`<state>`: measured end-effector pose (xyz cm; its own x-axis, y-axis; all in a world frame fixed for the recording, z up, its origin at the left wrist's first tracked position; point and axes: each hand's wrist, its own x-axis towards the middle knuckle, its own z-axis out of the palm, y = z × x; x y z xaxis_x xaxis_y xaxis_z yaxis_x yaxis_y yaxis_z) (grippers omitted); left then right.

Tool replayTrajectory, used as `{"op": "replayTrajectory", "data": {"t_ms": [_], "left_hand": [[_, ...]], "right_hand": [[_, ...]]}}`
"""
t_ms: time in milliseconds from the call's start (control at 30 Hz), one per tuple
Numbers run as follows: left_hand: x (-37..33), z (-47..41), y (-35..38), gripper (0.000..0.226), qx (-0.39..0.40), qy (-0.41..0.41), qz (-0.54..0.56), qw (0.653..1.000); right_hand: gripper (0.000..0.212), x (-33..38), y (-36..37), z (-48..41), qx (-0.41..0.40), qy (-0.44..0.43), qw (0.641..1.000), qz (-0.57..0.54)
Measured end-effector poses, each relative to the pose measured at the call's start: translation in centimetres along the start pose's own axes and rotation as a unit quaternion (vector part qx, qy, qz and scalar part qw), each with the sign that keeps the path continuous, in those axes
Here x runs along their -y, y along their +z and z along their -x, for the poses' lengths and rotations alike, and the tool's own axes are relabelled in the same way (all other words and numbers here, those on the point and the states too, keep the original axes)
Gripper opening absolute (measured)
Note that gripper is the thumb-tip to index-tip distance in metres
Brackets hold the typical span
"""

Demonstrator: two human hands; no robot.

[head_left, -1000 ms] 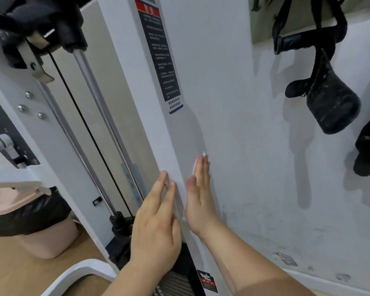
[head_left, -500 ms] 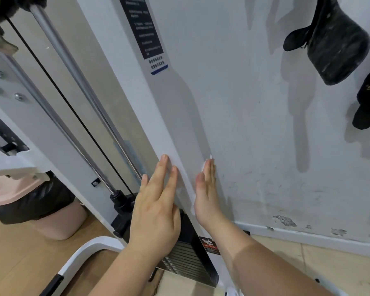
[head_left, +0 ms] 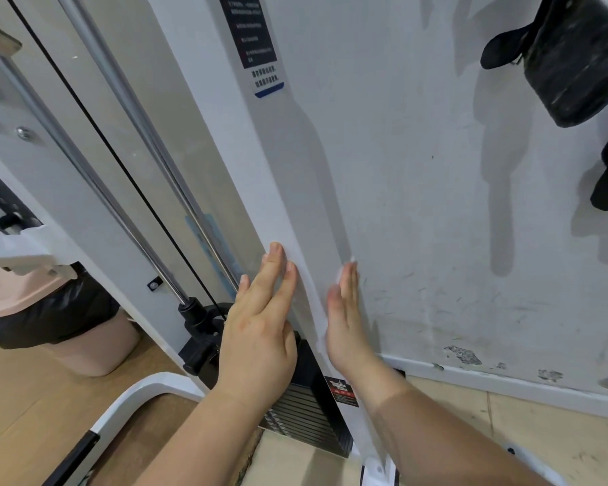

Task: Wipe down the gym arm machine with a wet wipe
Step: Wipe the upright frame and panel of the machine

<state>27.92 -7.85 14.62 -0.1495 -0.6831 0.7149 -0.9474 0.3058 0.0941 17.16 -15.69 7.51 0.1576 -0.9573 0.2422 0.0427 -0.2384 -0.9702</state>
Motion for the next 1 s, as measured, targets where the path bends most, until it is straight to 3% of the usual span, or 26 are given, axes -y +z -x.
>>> {"op": "replayTrajectory", "data": {"t_ms": [133,233,300,400,500,667,767,833,1000], "left_hand": [[0.4,0.0,0.1,0.079,0.011,0.001,-0.001,1.0],[0.9,0.0,0.0,0.082,0.023,0.008,0.008,1.0],[1.1,0.0,-0.2,0.082,0.029,0.024,0.01,0.999],[1.1,0.0,-0.2,0.087,0.039,0.03,0.0,0.999],[1.0,0.2,0.0,0.093,0.053,0.018,-0.003,0.998],[1.1,0.5,0.5,0.082,0.048,0.034,-0.064,0.996],[1.3,1.4,0.4,0.07,0.037,0.061,-0.111,0.991],[1.4,2.5,0.3,0.065,0.046,0.101,-0.142,0.984],[1.1,5.7,2.3,0.068,0.144,0.19,-0.227,0.944]], "right_hand": [[0.107,6.8,0.2,-2.5,0.003,-0.137,0.99,0.028],[0.101,7.1,0.5,-1.8,0.005,-0.215,0.975,0.053],[0.095,3.7,0.5,-0.3,0.002,-0.217,0.974,0.069],[0.095,-1.9,0.1,1.9,0.01,-0.095,0.995,0.041],[0.101,-2.1,-0.3,1.5,0.017,-0.006,1.0,0.014],[0.105,5.7,0.6,-1.4,-0.007,-0.148,0.989,0.02],[0.102,4.2,0.9,-0.4,-0.012,-0.19,0.981,0.027],[0.095,-0.4,1.1,1.5,-0.017,-0.155,0.987,0.023],[0.082,-12.1,0.2,5.9,-0.002,0.085,0.996,-0.025]]}}
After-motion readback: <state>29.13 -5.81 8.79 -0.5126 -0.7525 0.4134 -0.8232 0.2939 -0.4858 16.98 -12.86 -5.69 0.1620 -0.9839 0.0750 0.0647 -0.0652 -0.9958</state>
